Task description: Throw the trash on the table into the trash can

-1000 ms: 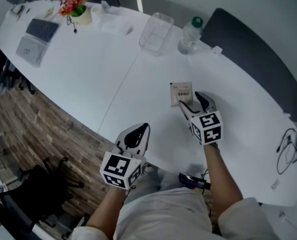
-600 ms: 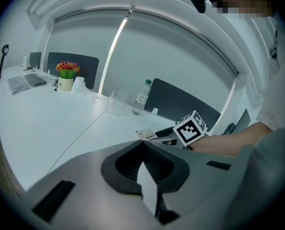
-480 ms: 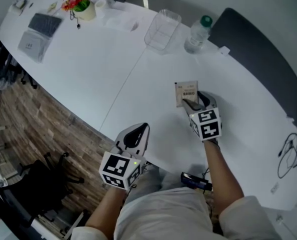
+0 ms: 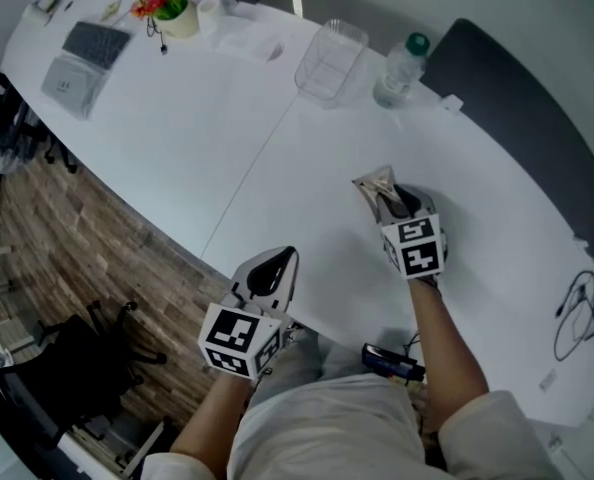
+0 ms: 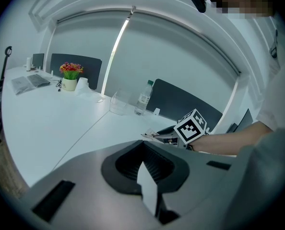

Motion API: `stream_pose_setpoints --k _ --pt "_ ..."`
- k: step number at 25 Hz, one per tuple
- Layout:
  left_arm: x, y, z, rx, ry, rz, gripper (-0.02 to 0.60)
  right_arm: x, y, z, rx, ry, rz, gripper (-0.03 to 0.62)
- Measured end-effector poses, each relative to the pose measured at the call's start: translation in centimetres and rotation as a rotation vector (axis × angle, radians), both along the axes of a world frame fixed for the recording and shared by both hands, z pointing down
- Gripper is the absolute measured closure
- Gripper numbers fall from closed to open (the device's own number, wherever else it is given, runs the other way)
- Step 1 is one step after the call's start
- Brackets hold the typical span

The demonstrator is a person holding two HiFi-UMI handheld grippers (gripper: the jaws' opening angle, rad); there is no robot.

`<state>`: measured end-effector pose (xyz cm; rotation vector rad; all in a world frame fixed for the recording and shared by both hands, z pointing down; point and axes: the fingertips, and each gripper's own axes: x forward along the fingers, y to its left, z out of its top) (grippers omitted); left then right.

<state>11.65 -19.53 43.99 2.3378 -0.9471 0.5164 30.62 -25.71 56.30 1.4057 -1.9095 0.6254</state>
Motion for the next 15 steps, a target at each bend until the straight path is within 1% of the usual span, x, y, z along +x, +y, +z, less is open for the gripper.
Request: stream_pose_setpoints --k 2,6,15 --pt "-0.2 0.1 -0.2 0.003 -0.001 -0.006 0.580 -0.3 0.1 -0.2 0.002 0.002 -0.004 0.467" --pt "-0.7 0.3 -0.4 0.010 -0.002 -0.020 0.580 -0.5 0.1 -0.7 0.021 0.005 -0.004 0.537" --pt "-2.4 1.5 -1.8 0.033 0.006 -0.068 0.580 -1.2 0.8 -2.5 0.050 -0.006 -0.019 0.541"
